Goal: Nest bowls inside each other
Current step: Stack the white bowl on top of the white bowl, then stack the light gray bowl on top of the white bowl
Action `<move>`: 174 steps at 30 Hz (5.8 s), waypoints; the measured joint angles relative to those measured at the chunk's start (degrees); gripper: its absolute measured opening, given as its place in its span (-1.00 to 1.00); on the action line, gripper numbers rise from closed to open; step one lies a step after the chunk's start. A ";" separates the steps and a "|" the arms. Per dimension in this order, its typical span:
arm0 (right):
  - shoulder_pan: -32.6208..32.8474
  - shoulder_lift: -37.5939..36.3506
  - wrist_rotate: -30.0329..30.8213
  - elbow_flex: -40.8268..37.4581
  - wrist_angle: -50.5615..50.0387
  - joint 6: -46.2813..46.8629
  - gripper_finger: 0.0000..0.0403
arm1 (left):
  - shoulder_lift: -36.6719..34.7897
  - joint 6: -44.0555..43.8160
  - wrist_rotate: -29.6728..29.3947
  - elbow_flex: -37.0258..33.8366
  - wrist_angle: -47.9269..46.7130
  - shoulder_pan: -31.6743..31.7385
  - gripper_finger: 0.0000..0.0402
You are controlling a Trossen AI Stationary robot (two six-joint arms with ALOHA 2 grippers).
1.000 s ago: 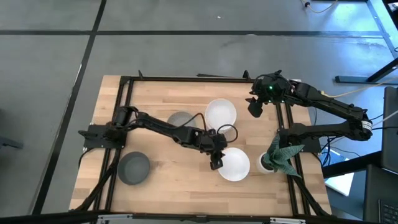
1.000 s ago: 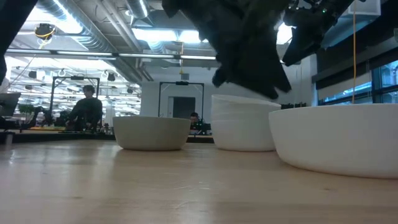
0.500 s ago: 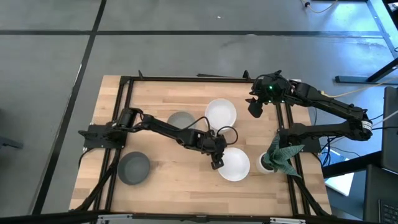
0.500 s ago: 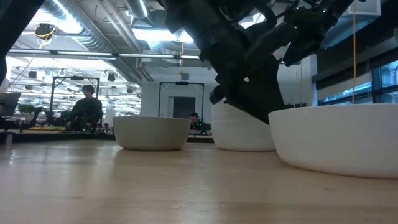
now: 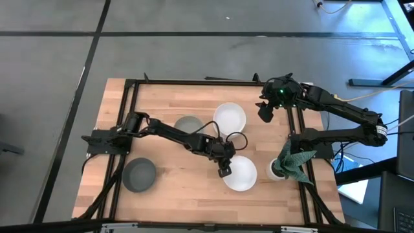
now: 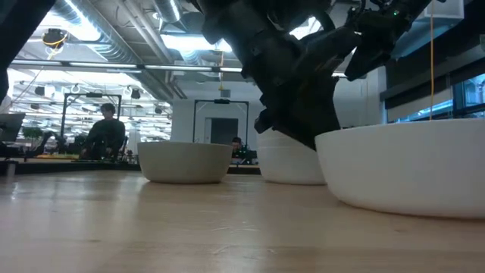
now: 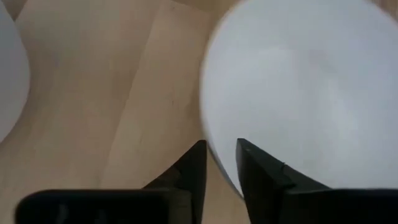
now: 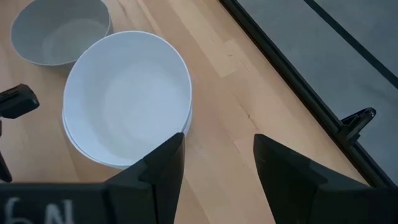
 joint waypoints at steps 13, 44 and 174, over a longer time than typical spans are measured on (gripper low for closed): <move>0.00 0.00 0.07 0.00 -0.04 0.00 -0.04 | 0.00 0.02 0.08 -0.02 -0.22 0.39 -0.98; -0.02 -0.02 0.16 0.00 -2.11 0.15 -0.04 | -15.13 13.51 -13.32 2.75 -9.47 22.84 -1.00; -0.15 -0.01 2.20 0.00 -0.45 0.08 -0.04 | -26.86 36.00 4.82 -22.43 -26.93 32.08 -0.30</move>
